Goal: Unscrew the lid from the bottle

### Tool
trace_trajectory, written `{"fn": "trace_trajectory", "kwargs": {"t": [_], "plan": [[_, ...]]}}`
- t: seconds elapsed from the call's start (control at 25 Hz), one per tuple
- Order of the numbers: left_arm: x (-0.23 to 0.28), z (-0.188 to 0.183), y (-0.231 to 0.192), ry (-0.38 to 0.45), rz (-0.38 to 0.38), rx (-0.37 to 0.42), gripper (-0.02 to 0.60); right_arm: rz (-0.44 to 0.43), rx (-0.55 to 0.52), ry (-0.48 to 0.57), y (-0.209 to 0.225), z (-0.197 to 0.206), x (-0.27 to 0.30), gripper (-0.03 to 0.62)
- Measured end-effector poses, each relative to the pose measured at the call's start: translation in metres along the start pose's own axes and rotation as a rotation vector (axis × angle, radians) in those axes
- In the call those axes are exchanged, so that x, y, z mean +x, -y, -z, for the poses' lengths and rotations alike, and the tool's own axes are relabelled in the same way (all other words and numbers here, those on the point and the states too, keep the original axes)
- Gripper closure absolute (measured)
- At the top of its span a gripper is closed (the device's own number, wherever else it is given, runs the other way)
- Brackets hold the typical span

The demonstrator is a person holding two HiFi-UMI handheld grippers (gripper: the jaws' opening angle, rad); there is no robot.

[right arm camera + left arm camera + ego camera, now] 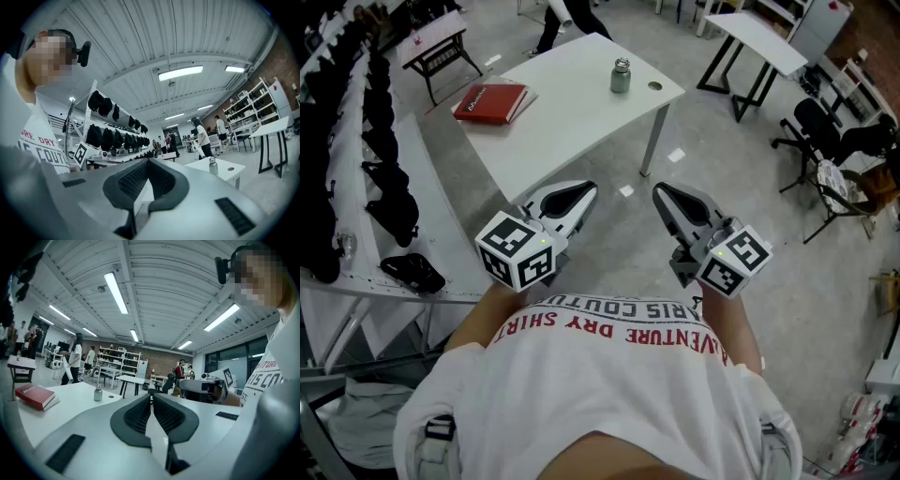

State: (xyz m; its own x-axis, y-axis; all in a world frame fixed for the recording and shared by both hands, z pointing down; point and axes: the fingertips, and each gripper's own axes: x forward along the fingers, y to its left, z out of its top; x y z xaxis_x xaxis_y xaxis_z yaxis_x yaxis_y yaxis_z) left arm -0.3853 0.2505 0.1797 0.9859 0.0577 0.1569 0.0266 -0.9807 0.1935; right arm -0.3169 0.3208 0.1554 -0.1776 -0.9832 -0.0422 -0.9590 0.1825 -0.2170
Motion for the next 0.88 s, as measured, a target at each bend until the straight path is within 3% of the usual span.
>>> {"fn": "trace_trajectory", "kwargs": {"t": [0.4,0.44,0.56,0.76,0.88], "plan": [[0.014,-0.003,0.013,0.007,-0.003,0.056,0.538,0.031,0.009,0.018,0.018,-0.007,-0.024,0.562],[0.017,-0.001,0.016,0.009,-0.001,0.055,0.532,0.036,-0.002,0.012,0.020,-0.005,-0.029,0.549],[0.028,0.007,0.022,0.001,0.012,0.056,0.420,0.054,-0.021,0.006,0.028,-0.001,-0.042,0.444],[0.039,0.016,0.031,-0.003,0.019,0.067,0.342,0.092,-0.016,0.001,0.040,0.006,-0.063,0.333],[0.044,0.024,0.030,-0.013,0.019,0.058,0.313,0.122,-0.008,-0.008,0.050,0.014,-0.070,0.299]]}}
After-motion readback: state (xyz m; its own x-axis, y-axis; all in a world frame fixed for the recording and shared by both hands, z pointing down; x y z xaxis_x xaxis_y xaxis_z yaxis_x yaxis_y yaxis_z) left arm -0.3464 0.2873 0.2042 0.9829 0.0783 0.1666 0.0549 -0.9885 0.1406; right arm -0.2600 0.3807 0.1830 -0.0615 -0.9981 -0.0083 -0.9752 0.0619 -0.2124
